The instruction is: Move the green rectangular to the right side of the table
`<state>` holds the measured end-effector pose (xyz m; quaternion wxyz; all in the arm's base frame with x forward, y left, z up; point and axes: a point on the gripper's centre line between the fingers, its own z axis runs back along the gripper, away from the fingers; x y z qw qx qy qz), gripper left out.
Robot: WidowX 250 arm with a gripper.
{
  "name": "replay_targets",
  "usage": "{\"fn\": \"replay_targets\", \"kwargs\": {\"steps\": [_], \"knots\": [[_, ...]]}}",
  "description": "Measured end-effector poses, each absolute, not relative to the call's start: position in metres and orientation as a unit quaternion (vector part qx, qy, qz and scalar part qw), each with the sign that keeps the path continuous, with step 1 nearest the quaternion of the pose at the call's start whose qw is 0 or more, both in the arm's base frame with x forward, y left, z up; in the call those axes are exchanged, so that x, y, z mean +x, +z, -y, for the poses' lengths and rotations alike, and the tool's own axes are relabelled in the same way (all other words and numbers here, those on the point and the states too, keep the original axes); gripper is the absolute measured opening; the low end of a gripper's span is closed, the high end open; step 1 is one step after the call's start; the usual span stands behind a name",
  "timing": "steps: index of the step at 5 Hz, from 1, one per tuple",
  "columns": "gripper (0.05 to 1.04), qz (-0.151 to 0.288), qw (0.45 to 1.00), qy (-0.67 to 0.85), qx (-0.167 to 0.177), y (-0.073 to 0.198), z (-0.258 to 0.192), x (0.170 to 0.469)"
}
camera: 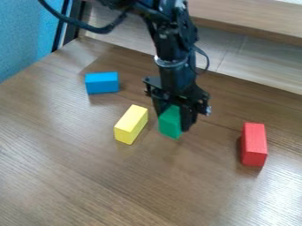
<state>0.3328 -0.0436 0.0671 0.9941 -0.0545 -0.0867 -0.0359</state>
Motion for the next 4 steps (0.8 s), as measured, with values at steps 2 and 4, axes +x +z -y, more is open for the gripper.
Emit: {"fn": "replay_targets", "kwargs": {"steps": [2, 4], "knots": [[0.593, 0.069, 0.994, -0.063, -0.059, 0.045, 0.08, 0.331], [0.593, 0.065, 0.994, -0.07, -0.048, 0.032, 0.092, 0.331]]}}
